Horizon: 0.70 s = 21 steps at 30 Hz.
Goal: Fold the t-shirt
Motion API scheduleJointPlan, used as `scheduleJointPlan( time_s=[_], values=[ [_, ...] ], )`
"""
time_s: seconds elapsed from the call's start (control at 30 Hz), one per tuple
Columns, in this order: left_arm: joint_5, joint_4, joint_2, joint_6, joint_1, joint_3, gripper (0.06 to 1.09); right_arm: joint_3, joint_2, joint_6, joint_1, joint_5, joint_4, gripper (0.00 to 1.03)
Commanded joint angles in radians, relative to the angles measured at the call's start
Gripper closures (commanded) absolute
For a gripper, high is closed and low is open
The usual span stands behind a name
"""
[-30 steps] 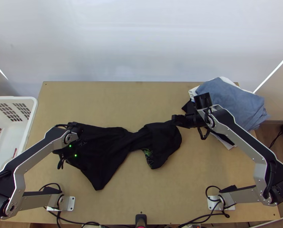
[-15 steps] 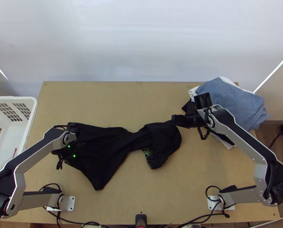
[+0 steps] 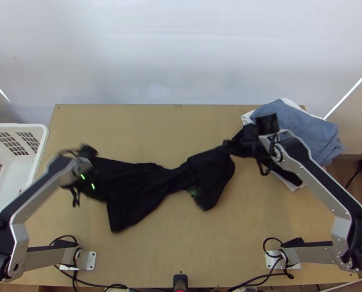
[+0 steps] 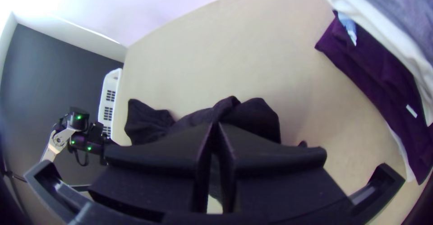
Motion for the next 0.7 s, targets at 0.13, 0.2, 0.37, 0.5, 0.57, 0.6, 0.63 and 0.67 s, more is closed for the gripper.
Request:
scheduleJointPlan(
  time_s=[0.13,0.2,0.37,0.5,0.57,0.6,0.63,0.67],
  values=[
    [0.1,0.002,0.128,-0.356,0.306,0.738,1.05,0.458,0.065,0.054,-0.039,0.117,-0.023,1.0],
    [0.09,0.013,0.191,-0.417,0.324,0.873,1.05,0.571,0.123,0.053,-0.059,0.138,-0.023,1.0],
    [0.083,0.017,0.326,-0.543,0.358,1.204,1.05,0.889,0.267,0.053,-0.111,0.166,-0.075,1.0],
    [0.082,0.079,0.342,-0.616,0.361,1.328,1.05,1.077,0.335,0.053,-0.128,0.183,-0.111,1.0],
    [0.082,0.128,0.302,-0.659,0.366,1.328,1.05,1.094,0.316,0.053,-0.131,0.192,-0.1,1.0],
    [0.082,0.149,0.28,-0.675,0.372,1.324,1.05,1.094,0.298,0.049,-0.131,0.198,-0.095,1.0],
    [0.082,0.174,0.253,-0.696,0.386,1.313,1.05,1.093,0.273,0.048,-0.131,0.204,-0.095,1.0],
    [0.082,0.202,0.22,-0.718,0.399,1.293,1.05,1.088,0.244,0.048,-0.133,0.209,-0.094,1.0]
  ],
)
